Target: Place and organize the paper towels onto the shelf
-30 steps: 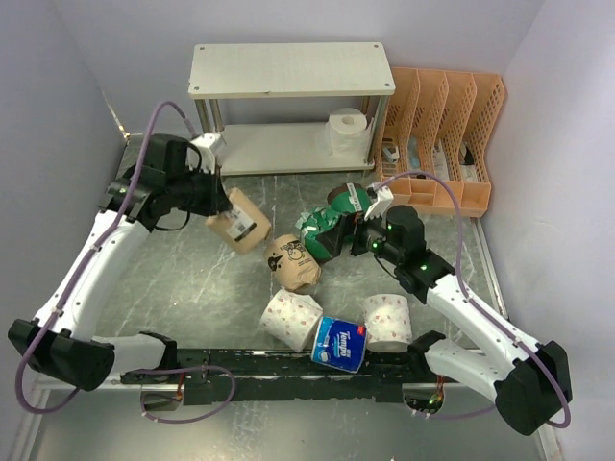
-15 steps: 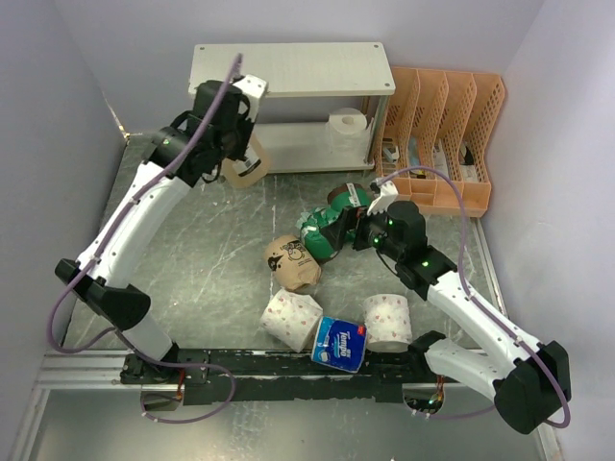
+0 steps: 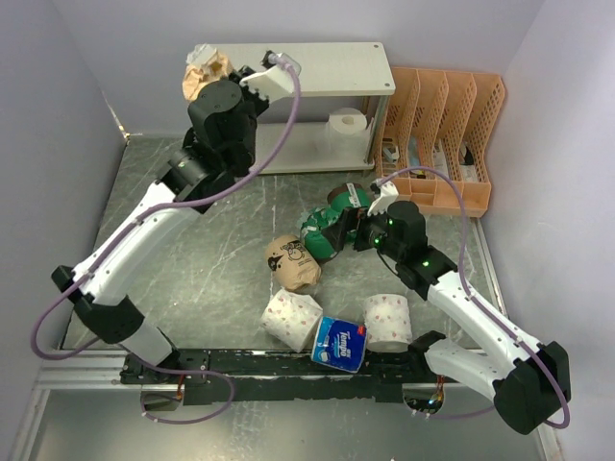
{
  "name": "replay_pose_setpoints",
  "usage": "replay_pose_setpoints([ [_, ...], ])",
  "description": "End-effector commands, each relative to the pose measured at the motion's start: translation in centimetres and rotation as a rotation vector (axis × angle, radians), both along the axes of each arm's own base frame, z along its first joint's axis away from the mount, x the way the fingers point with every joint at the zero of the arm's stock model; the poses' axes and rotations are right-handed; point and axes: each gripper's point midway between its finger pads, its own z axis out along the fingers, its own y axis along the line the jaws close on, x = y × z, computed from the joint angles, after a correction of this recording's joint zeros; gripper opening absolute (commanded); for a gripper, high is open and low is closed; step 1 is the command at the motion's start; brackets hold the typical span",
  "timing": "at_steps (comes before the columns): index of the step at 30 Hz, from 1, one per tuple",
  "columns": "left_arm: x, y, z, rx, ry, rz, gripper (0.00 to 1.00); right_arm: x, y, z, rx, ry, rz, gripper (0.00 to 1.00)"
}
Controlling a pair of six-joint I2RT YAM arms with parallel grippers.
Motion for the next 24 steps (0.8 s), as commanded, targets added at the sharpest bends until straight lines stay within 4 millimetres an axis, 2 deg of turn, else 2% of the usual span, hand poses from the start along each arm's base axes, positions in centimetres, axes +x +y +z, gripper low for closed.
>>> replay_pose_setpoints([
  [1, 1.0, 1.7, 6.2, 0.117, -0.228, 0.198, 0.07, 0.0, 0.3, 0.6, 0.034, -0.022, 0.016, 0.99],
  [5, 3.8, 0.3, 6.5, 0.117, -0.259, 0.163, 0.07, -0.2, 0.8, 0.7, -0.032, -0.009, 0.084, 0.98],
  [8, 6.3, 0.3, 5.6, 0.093, -0.240, 0.139, 0.07, 1.3, -1.8, 1.1, -0.172, 0.035, -0.048, 0.96],
  [10, 8.0, 0.6, 5.1, 0.081, -0.245, 0.131, 0.07, 2.1, -4.1, 2.0, -0.240, 0.044, -0.171, 0.97],
  [11, 9.1, 1.3, 4.9, 0.075, -0.253, 0.141, 0.07, 2.2, -4.5, 2.8, -0.247, 0.035, -0.190, 0.97],
  [15, 12.3, 2.7, 3.3, 0.040, -0.224, 0.134, 0.07, 1.3, -3.1, 5.3, -0.150, -0.019, -0.119, 0.97],
  [16, 12.7, 2.8, 3.2, 0.028, -0.227, 0.128, 0.07, 0.9, -2.8, 4.5, -0.138, -0.006, -0.098, 0.97],
  [19, 13.6, 3.4, 3.5, 0.022, -0.251, 0.120, 0.07, 0.3, -2.2, 3.9, -0.115, 0.005, -0.066, 0.97],
  [24, 14.9, 4.4, 3.8, 0.032, -0.289, 0.095, 0.07, 0.2, -2.1, 4.0, -0.086, -0.019, -0.062, 0.97],
])
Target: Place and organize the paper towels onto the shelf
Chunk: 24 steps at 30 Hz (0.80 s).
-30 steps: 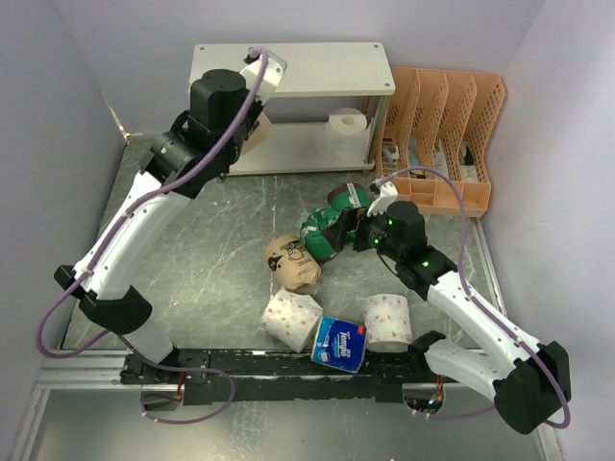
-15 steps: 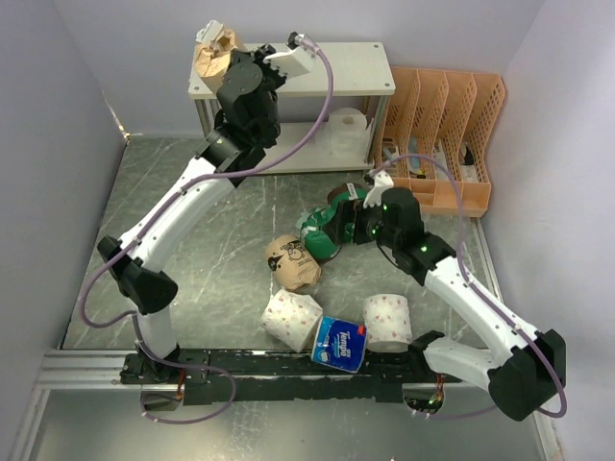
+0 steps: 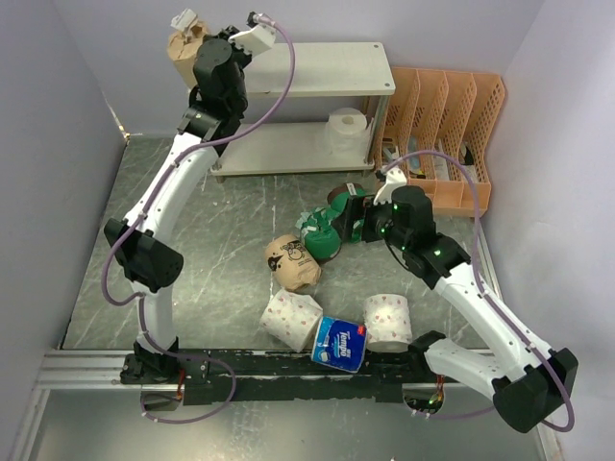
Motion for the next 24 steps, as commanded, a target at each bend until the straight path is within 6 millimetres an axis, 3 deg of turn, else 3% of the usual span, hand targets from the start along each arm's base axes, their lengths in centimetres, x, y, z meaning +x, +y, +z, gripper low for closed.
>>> replay_pose_setpoints([
  [1, -0.2, 0.0, 4.4, -0.053, -0.155, -0.086, 0.07, -0.2, 0.3, 0.4, 0.042, -0.030, 0.013, 0.97],
  [6, 0.9, -0.5, 4.4, -0.040, -0.198, -0.090, 0.07, 0.7, 0.3, 0.5, 0.034, -0.050, -0.007, 0.97],
  [16, 3.8, -0.2, 2.2, 0.046, -0.209, -0.042, 0.07, 1.7, 0.6, 0.3, 0.015, -0.054, -0.008, 0.98],
  [21, 4.9, -1.2, 0.7, 0.048, -0.185, -0.079, 0.07, 1.7, 0.5, 0.3, 0.035, -0.078, -0.015, 0.99],
  [24, 5.3, -2.5, -0.5, 0.053, -0.161, -0.106, 0.14, 2.6, -0.4, 0.1, 0.035, -0.068, -0.056, 1.00],
])
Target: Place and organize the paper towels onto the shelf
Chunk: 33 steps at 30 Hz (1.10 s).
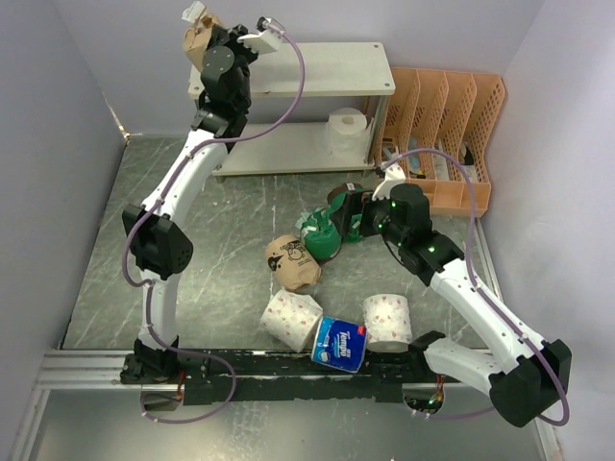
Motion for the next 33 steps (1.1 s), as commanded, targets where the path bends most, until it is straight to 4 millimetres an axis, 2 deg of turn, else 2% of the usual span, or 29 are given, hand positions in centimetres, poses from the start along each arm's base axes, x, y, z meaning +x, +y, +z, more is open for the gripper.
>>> replay_pose_setpoints([
  [1, 0.6, -2.0, -0.4, -0.007, -0.021, -0.055, 0.17, 1.4, -1.1, 1.0, 0.017, -0.038, -0.066, 1.00],
  [6, 0.3, -4.5, -1.2, -0.023, -0.011, -0.099, 0.25, 2.2, -3.2, 0.8, -0.041, 0.018, -0.192, 1.00],
  [13, -0.7, -7.4, -1.6, -0.013, -0.011, -0.126, 0.31, 1.2, -6.0, 1.2, -0.034, 0.020, -0.334, 1.00],
  [18, -1.1, -8.0, -1.8, -0.010, -0.022, -0.118, 0.40, 0.7, -6.9, -0.7, -0.075, 0.068, -0.361, 1.00],
  [21, -1.6, -8.2, -0.9, -0.019, -0.049, -0.123, 0.47, 0.7, -7.1, -1.9, -0.091, 0.092, -0.365, 1.00],
  [23, -2.1, -8.1, 0.1, -0.032, -0.068, -0.125, 0.55, 0.6, -7.0, -2.5, -0.094, 0.111, -0.350, 1.00],
  [28, -3.2, -7.2, 2.2, -0.042, -0.116, -0.108, 0.96, 0.2, -6.2, -3.0, -0.075, 0.123, -0.294, 1.00],
  [29, -3.4, -7.0, 2.5, -0.048, -0.123, -0.108, 1.00, 0.1, -6.1, -3.0, -0.071, 0.123, -0.289, 1.00],
  [33, -4.8, -7.0, 4.3, -0.075, -0.160, -0.118, 1.00, 0.0, -5.8, -3.1, -0.062, 0.127, -0.272, 1.00],
])
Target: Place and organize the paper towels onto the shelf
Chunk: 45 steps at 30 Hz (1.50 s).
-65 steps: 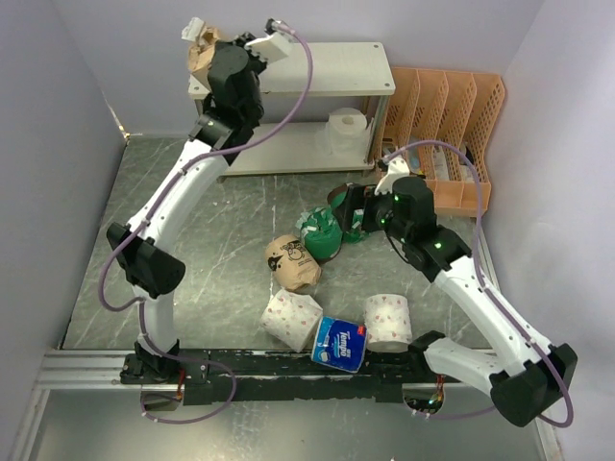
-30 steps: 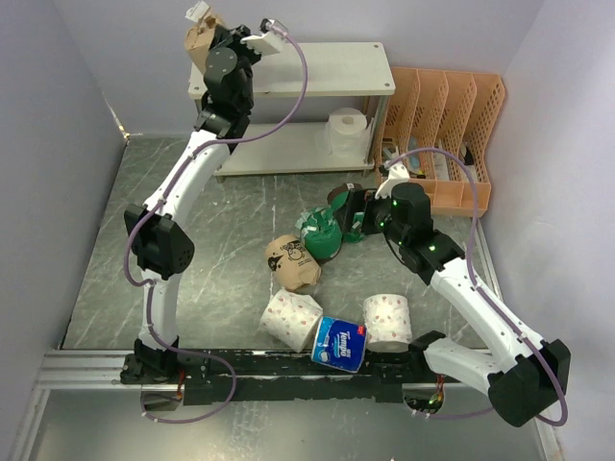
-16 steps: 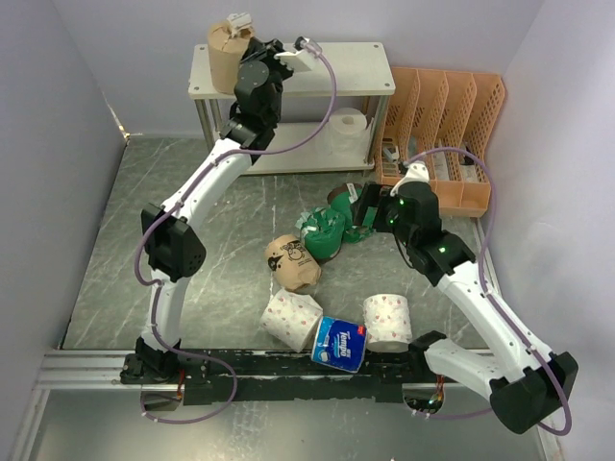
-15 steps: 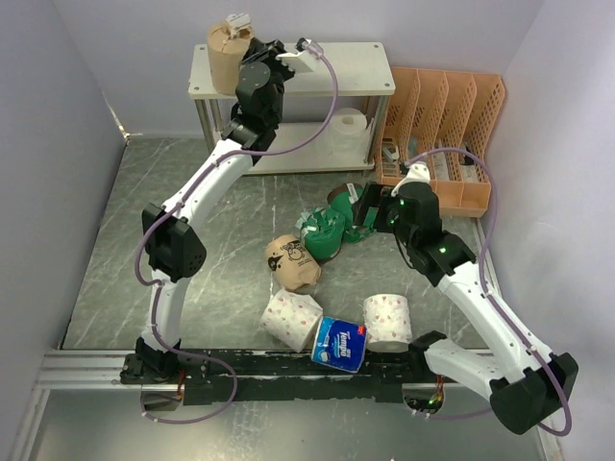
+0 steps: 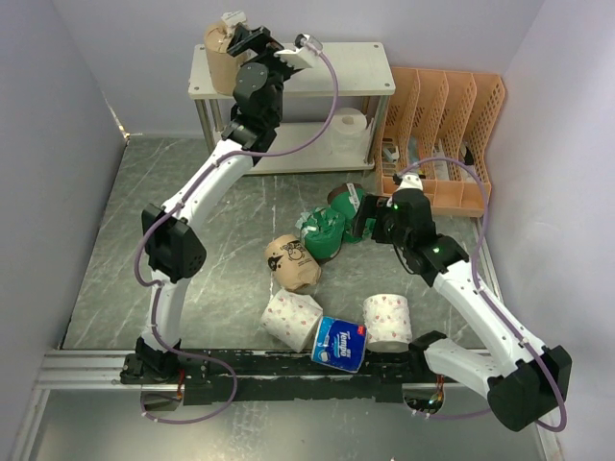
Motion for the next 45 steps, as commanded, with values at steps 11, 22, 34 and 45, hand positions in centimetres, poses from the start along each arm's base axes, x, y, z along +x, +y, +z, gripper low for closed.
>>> replay_pose_setpoints([
  [11, -12.6, -1.2, 12.1, -0.187, -0.111, -0.190, 1.00, 0.5, -3.3, -3.3, 0.190, 0.082, -0.235, 1.00],
  [22, -22.5, -3.4, 2.3, -0.450, 0.437, -0.610, 0.95, 4.3, -4.1, -4.3, 0.215, 0.041, -0.257, 0.89],
  [34, -31.6, -3.6, -14.7, -0.440, 0.939, -0.809, 0.98, 0.5, -1.3, -2.0, 0.071, 0.124, 0.035, 0.81],
  [45, -27.6, 2.7, -22.2, -0.728, 1.117, -0.633, 0.93, 0.9, 4.6, -2.4, 0.190, 0.165, 0.133, 0.88],
])
